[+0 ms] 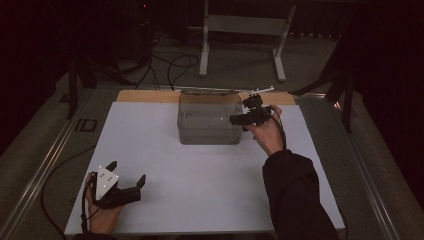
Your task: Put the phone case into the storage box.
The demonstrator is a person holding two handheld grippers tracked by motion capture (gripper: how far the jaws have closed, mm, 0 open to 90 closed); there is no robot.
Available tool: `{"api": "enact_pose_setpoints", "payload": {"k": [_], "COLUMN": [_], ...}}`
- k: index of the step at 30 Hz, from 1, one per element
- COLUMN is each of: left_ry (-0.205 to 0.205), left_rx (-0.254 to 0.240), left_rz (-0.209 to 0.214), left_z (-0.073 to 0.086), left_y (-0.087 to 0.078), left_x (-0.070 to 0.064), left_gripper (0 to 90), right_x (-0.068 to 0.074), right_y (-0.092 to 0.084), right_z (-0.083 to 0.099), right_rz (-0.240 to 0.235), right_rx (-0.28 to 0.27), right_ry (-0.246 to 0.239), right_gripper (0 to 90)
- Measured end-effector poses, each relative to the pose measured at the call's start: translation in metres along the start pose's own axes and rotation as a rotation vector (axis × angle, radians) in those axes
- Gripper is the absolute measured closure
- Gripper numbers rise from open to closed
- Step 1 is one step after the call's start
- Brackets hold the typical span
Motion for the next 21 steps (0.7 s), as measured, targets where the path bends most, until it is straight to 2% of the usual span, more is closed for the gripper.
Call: {"api": "enact_pose_setpoints", "payload": {"k": [4,10,17,19,21], "left_ry": [0.001,-0.004,-0.013,-0.016,-0.011], "left_rx": [0.004,0.009,0.011,0.010,0.007], "left_rz": [0.003,0.011,0.020,0.024,0.025], "left_z": [0.000,0.001,-0.001,-0.002,-0.004], "left_y": [0.001,0.002,0.004,0.004,0.004], "left_x": [-0.001,0.000,0.000,0.000,-0.001], "left_gripper": [0.5,0.5,0.4,0.4,0.5], "right_x": [0.002,0.004,0.007,0.010,0.010], "right_y": [-0.004,-0.012,-0.026,-0.031,-0.035], "right_z": [0.007,0.018,0.029,0.038,0.045], "right_rz": [-0.002,0.006,-0.037,-0.073,-0.084], "right_rx": [-0.041,-0.069,-0.116,-0.127,-0.153], "right_ry": [-0.010,-0.033,-0.059,-0.086,-0.100], "right_gripper": [9.6,9.6,9.3,9.3,9.3]}}
Point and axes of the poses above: each handheld gripper's, and its own axes: y roughly forward along the jaws, z roughly out of its underside, x roughly to its left, the point moved 6 cm from there along y, roughly forward along the jaws, and after that the axes turned 1 degree about x, right-handed, at the moved point
